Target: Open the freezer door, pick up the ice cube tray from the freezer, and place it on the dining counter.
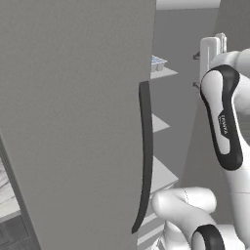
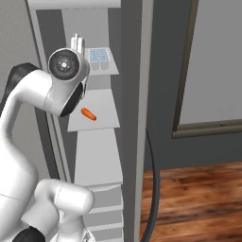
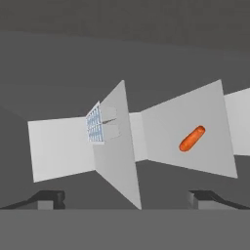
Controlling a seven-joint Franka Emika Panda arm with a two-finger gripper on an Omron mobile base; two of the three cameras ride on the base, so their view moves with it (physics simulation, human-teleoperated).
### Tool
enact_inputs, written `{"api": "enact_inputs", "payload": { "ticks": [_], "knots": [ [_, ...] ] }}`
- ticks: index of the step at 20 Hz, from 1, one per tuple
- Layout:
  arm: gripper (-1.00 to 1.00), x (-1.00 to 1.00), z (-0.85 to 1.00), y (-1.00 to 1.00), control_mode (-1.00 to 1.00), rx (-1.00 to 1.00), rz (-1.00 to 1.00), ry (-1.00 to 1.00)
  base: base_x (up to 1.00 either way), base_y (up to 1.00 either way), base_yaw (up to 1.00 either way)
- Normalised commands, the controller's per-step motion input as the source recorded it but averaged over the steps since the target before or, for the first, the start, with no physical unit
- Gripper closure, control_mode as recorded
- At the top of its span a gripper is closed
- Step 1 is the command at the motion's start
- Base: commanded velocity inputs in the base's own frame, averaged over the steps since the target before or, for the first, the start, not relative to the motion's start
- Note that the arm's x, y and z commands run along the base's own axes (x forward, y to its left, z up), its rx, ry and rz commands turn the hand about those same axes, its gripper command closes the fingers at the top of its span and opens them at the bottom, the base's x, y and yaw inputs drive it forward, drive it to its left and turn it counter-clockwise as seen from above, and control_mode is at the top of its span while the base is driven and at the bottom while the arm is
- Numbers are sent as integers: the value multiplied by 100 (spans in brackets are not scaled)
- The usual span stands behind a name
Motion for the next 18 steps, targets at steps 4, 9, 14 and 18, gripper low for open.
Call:
{"api": "enact_inputs", "payload": {
  "ticks": [4, 9, 14, 18],
  "knots": [
    [-100, 37, 0, 0, -100, 0, 0, -1, 0, 0, 0],
    [-100, 36, 0, 0, -100, 0, 0, 0, 0, 0, 0],
    [-100, 36, 0, 0, -100, 0, 0, 0, 0, 0, 0],
    [-100, 37, 0, 0, -100, 0, 0, 0, 0, 0, 0]
  ]
}}
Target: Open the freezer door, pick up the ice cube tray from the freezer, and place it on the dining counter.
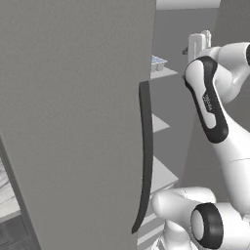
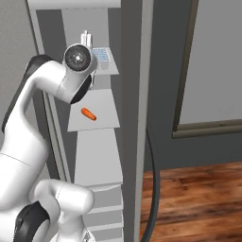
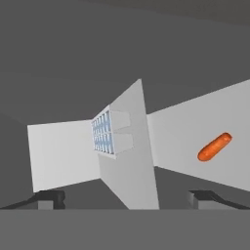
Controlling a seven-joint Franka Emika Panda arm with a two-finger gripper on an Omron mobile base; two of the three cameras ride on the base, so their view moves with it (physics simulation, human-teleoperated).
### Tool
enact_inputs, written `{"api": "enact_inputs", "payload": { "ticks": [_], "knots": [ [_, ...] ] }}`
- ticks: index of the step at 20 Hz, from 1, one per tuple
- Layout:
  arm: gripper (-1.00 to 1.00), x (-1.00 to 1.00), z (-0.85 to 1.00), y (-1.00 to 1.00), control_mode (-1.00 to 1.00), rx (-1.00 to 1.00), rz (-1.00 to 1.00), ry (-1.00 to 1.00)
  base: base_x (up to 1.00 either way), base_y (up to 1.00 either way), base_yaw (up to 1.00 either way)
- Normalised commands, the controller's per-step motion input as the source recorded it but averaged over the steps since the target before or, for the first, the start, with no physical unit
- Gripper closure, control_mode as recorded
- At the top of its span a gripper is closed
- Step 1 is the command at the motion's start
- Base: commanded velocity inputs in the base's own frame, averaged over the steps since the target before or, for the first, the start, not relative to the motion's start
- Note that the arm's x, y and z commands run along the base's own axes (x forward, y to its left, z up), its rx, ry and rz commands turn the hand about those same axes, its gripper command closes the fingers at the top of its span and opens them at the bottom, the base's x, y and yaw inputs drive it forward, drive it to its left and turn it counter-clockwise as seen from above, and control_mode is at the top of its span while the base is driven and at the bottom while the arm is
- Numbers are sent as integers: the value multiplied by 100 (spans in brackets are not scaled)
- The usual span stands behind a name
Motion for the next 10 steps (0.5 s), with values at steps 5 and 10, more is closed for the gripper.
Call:
{"api": "enact_inputs", "payload": {
  "ticks": [5, 10],
  "knots": [
    [-100, 39, -1, 0, -100, 0, 0, 0, 0, 0, 0],
    [-100, 30, 0, 0, -100, 0, 1, 0, 0, 0, 0]
  ]
}}
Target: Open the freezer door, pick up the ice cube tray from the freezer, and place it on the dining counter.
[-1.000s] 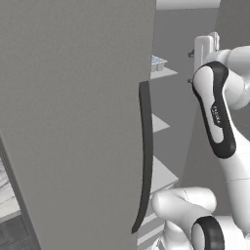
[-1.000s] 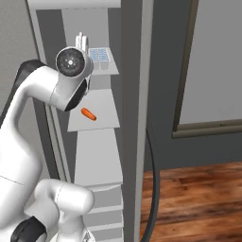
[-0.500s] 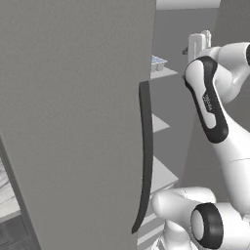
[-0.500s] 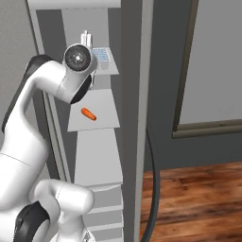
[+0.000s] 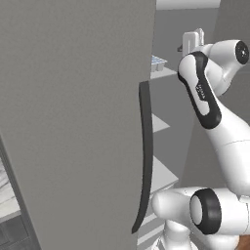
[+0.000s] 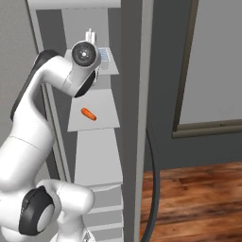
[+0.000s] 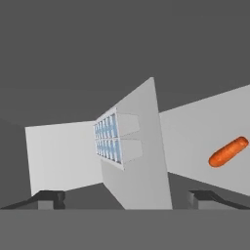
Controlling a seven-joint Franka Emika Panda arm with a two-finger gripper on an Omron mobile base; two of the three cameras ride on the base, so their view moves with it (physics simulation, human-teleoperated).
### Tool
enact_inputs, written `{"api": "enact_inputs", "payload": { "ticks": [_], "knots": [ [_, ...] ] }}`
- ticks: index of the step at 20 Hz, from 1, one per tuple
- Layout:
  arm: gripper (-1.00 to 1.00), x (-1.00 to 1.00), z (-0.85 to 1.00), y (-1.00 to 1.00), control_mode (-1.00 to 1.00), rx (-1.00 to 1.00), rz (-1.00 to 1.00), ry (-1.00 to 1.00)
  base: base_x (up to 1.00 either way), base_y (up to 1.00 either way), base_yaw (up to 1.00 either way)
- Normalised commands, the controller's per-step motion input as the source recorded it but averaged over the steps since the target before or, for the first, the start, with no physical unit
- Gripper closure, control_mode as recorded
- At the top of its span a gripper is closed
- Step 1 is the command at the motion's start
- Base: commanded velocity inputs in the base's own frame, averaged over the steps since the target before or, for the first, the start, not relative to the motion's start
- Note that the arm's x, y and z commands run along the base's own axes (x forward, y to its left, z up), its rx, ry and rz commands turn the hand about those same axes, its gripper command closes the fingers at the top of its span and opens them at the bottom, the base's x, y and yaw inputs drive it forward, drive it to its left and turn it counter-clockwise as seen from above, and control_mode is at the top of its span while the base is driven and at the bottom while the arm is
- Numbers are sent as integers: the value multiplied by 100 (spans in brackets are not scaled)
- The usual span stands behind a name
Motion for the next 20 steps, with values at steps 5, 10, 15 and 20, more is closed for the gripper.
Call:
{"api": "enact_inputs", "payload": {
  "ticks": [5, 10, 15, 20],
  "knots": [
    [-100, 25, -1, 0, -100, 0, 2, 0, 0, 0, 0],
    [-100, 28, -5, 0, -100, 0, 3, 0, 0, 0, 0],
    [-100, 28, -9, 0, -100, 0, 3, 0, 0, 0, 0],
    [-100, 26, -14, 0, -100, 0, 3, 0, 0, 0, 0]
  ]
}}
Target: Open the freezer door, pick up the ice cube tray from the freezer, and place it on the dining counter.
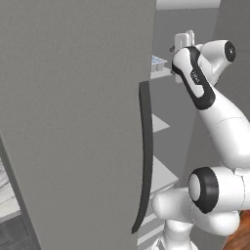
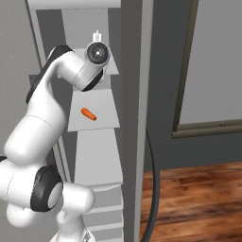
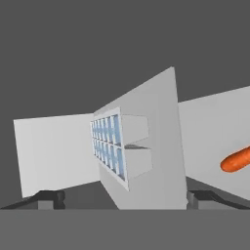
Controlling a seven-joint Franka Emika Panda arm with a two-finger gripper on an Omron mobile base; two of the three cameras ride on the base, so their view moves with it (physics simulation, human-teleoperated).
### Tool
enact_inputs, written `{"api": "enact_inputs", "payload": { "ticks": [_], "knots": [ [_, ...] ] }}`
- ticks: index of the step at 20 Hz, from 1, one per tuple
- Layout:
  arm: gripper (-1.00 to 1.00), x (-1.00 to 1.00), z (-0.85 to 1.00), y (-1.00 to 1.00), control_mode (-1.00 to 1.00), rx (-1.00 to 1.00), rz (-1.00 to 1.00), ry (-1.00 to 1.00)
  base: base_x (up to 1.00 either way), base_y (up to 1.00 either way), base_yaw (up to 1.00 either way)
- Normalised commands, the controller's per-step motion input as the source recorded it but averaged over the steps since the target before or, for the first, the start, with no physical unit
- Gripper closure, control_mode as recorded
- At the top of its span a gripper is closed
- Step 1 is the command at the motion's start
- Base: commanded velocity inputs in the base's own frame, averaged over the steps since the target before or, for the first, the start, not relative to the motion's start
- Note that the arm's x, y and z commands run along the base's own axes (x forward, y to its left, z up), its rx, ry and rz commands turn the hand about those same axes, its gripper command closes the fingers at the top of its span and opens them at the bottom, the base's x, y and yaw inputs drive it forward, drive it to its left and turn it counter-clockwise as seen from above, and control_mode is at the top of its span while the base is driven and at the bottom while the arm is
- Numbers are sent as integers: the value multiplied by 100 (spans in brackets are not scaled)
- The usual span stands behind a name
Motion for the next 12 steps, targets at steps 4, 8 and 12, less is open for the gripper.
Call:
{"api": "enact_inputs", "payload": {
  "ticks": [4, 8, 12],
  "knots": [
    [-100, 27, -12, 0, -100, 0, 2, 0, 0, 0, 0],
    [-100, 33, -3, 0, -100, 0, 1, 0, 0, 0, 0],
    [-100, 28, 0, 0, -100, 0, 2, 0, 0, 0, 0]
  ]
}}
